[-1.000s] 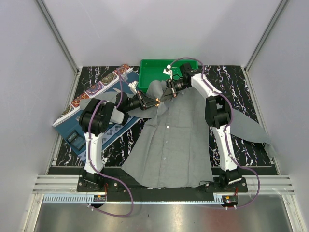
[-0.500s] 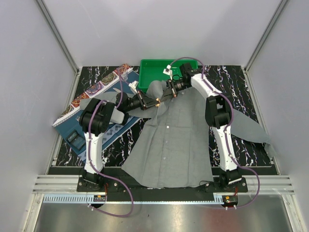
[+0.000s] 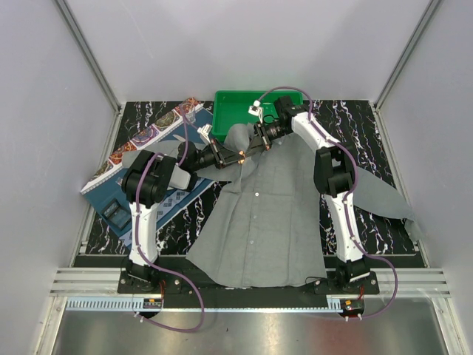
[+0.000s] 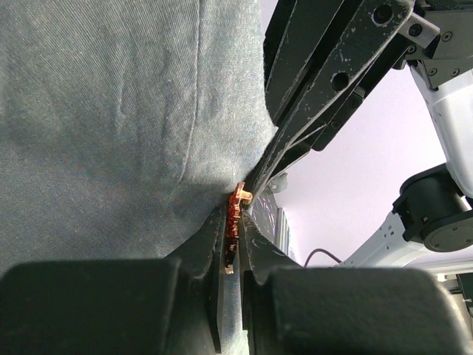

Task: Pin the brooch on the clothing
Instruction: Pin the brooch onto the flattened clothing.

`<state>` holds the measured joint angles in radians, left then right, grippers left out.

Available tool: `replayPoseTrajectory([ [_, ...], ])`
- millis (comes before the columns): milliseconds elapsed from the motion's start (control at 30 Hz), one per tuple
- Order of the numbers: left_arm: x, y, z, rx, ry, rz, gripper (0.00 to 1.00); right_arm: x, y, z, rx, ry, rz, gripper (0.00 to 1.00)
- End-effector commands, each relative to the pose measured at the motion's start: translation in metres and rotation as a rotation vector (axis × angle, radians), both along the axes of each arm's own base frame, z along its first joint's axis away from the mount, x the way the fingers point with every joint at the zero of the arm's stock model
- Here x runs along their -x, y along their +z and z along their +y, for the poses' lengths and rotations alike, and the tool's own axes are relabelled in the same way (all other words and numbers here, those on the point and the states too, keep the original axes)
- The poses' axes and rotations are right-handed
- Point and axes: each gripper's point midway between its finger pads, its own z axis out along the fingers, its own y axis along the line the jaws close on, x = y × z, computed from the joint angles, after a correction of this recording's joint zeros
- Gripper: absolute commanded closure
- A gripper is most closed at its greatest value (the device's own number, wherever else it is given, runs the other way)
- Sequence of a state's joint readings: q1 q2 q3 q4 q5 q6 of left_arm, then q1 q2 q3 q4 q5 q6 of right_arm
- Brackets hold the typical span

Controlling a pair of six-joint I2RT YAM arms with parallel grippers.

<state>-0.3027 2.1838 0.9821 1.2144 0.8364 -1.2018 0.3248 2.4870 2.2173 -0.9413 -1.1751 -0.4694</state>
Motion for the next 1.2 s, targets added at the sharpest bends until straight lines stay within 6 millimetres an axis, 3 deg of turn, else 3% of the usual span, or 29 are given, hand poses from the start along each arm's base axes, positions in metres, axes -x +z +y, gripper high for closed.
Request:
replayPoseTrajectory([
  [0,0.0,0.078,-0.005,0.135,0.007,-0.415,0.88,0.016,0.035,0.015,-0.015,0.054,-0.086,1.0],
  [233,0.001,0.079,-0.005,0.138,-0.003,-0.419,0.82,0.017,0.037,0.018,-0.019,0.062,-0.088,1.0],
  [533,0.004,0.073,-0.01,0.128,-0.023,-0.413,0.91,0.02,0.039,0.019,-0.028,0.077,-0.094,1.0],
  [700,0.009,0.075,-0.013,0.137,-0.056,-0.431,0.77,0.021,0.041,0.02,-0.036,0.082,-0.095,1.0],
  [1000,0.014,0.092,-0.006,0.156,-0.054,-0.477,0.67,0.012,0.038,0.016,-0.036,0.049,-0.045,1.0],
  [1167,0.013,0.091,0.002,0.156,-0.045,-0.456,0.64,0.007,0.038,0.013,-0.046,0.03,-0.007,1.0],
])
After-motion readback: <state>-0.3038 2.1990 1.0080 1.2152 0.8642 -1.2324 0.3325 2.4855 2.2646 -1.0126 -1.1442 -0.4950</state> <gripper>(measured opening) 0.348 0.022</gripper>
